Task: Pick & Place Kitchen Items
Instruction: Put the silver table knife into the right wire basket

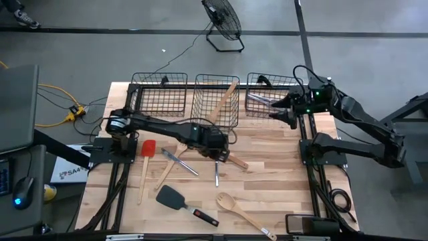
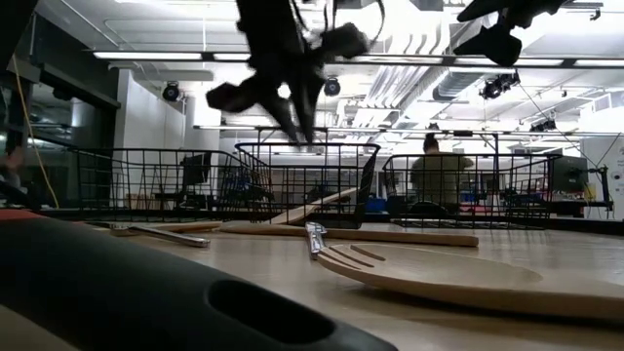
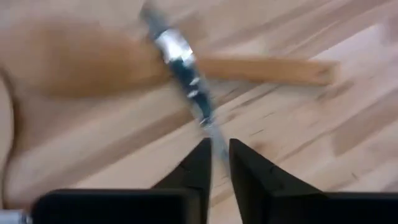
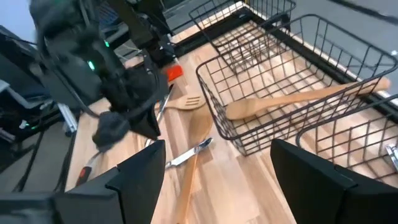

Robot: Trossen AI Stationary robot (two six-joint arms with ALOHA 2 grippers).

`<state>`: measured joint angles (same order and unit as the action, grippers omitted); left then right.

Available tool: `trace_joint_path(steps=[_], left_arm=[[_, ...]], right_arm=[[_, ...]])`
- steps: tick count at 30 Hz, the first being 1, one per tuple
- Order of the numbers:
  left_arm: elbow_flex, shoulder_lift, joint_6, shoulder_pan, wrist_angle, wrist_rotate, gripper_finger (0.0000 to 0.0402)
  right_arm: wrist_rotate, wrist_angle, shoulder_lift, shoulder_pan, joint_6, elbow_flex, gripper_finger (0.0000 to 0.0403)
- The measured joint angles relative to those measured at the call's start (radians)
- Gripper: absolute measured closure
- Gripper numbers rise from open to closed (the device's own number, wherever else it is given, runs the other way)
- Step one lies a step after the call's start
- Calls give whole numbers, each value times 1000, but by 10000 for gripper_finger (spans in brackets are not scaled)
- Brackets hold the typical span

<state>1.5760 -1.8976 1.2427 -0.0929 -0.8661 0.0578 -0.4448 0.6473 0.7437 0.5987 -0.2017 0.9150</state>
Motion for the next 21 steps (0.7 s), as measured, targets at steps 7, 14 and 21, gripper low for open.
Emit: trace_joint_path(steps=[7,14,21], left_arm=[[1,-98,54,-6,83,-59,242],[2,-152,129,-6,126,-94,200],[0,-164,154,-5,96,-55,200]], right_arm=[[-11,9,0,-8,30,0,122],[-36,23,0,-10,48,0,122],[-45,40,0,-10,53,0,122]])
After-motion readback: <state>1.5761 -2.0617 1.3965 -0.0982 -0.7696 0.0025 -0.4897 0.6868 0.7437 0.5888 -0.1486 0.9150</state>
